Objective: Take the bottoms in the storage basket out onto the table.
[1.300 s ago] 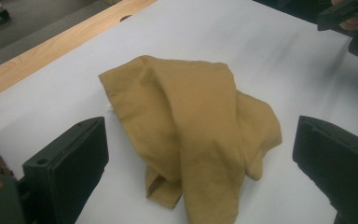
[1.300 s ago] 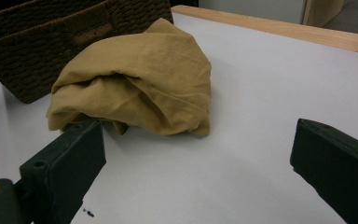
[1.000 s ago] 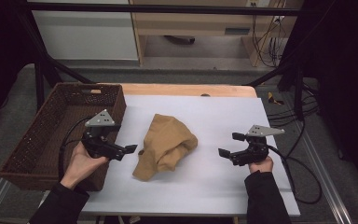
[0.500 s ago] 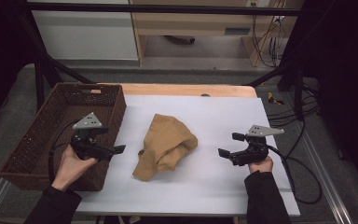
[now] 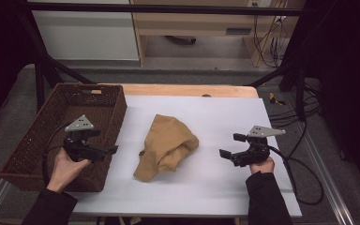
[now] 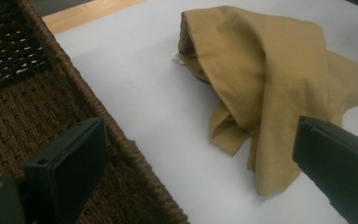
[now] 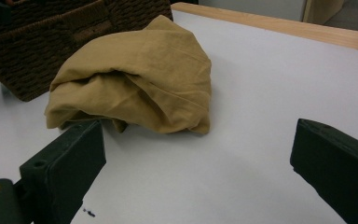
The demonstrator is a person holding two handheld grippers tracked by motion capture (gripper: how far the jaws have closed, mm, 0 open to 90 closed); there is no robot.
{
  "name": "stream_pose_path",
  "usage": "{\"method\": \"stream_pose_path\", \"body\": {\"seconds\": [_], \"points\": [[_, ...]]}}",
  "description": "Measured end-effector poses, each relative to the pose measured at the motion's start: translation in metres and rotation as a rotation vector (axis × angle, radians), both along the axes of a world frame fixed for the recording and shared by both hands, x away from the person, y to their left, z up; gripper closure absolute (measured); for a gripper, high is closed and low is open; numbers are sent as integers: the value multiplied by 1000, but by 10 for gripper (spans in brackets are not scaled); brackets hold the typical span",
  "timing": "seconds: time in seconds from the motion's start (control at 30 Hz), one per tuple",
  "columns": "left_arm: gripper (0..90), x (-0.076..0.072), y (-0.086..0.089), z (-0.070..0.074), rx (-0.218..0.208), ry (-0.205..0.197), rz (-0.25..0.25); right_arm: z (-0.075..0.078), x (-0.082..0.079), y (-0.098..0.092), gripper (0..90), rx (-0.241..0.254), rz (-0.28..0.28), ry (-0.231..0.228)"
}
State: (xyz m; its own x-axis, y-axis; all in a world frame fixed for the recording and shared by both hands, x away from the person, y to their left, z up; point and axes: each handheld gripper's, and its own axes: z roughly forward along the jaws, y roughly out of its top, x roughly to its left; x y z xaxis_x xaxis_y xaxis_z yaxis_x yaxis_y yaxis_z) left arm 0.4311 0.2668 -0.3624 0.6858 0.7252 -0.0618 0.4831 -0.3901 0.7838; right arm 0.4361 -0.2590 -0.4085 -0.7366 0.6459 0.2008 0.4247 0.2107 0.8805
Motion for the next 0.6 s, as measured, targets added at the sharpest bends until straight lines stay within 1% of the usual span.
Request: {"method": "stream_pose_path", "body": {"seconds": [0.13, 0.33, 0.6], "points": [[33, 1, 3, -3, 2, 2, 6, 0, 0, 0, 38, 1, -1, 0], [32, 1, 8, -3, -13, 1, 12, 0, 0, 0, 38, -6, 0, -1], [33, 2, 9, -6, -17, 5, 13, -1, 0, 0, 38, -6, -2, 2]]}}
